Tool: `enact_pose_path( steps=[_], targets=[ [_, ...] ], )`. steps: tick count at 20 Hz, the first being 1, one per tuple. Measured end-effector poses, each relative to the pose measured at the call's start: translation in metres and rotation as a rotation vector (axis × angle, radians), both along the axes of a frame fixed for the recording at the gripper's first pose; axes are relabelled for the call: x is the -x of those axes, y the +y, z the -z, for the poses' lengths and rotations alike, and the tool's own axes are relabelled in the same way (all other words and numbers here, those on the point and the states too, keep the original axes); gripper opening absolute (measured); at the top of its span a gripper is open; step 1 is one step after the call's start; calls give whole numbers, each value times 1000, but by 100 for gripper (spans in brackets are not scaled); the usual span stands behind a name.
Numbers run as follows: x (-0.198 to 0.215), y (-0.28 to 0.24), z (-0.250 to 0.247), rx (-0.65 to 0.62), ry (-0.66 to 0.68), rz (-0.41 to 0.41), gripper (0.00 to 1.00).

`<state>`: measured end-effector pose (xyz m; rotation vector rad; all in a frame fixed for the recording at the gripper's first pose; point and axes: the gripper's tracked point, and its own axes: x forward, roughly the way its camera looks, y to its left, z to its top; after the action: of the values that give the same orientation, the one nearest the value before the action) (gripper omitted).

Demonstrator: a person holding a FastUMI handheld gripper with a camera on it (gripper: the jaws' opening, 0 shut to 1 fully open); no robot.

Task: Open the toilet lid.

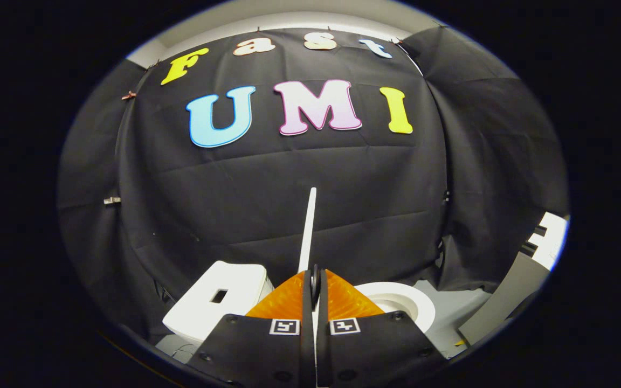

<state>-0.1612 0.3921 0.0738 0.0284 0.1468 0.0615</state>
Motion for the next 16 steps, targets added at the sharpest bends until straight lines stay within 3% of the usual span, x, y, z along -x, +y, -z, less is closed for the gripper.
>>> enact_pose_path(
  steps=[11, 16],
  targets=[
    [18, 94, 5, 108, -25, -16, 6],
    [27, 146, 16, 191, -10, -82, 6]
  ],
)
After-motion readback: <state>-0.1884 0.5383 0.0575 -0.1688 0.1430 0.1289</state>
